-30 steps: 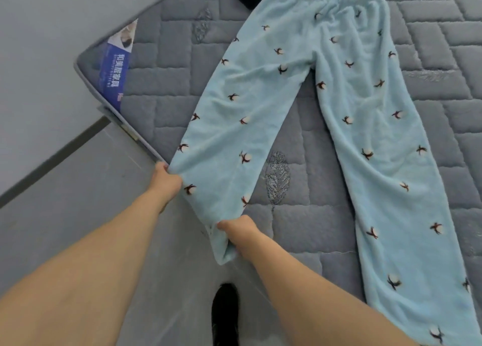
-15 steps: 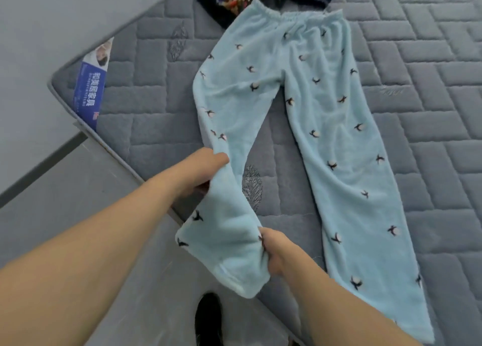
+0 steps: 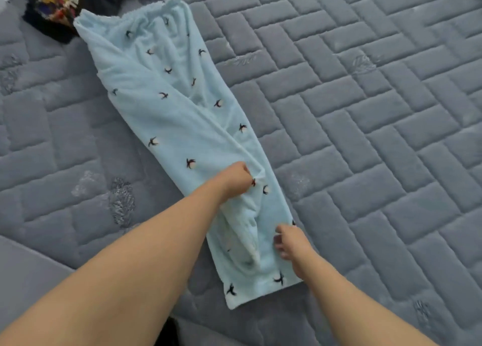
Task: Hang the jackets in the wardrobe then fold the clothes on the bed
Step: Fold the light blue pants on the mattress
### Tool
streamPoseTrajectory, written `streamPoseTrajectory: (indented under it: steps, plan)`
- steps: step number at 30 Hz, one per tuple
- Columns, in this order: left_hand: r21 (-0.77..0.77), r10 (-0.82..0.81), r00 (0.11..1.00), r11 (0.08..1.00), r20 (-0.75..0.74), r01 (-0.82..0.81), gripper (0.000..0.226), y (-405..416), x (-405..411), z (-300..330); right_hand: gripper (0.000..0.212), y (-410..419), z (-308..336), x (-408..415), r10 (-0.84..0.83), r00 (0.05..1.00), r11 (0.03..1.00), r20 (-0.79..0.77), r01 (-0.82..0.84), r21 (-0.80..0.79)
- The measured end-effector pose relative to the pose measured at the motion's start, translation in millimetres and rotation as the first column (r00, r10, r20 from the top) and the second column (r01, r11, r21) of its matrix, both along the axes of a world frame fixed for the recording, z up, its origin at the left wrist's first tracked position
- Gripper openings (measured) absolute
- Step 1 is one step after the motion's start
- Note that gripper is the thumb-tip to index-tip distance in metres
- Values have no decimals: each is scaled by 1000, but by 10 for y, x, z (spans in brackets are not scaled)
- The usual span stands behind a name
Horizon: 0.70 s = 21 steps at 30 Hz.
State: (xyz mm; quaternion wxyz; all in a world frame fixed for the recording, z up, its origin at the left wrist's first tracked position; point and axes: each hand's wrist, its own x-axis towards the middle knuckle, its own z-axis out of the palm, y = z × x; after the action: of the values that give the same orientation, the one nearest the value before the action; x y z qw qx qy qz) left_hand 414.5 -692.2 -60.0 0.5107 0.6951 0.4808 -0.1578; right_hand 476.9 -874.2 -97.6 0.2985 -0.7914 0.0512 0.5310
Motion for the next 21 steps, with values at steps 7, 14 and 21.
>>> streamPoseTrajectory:
  steps: [7, 14, 21]
  plan:
    - [115, -50, 962, 990, -267, 83, 13, 23, -328, -387, 64, 240, -134, -93, 66, 992, 971, -111, -38, 238]
    - [-589, -263, 963, 771, 52, 242, 26, -342, -262, 78, 48, 330, -135, 504, -375, 912, 921, -163, 387, 44]
    - [360, -199, 921, 876, -334, 320, 35, 133, -125, -7, 37, 354, 18, 703, 315, 940, 943, -132, -294, 154]
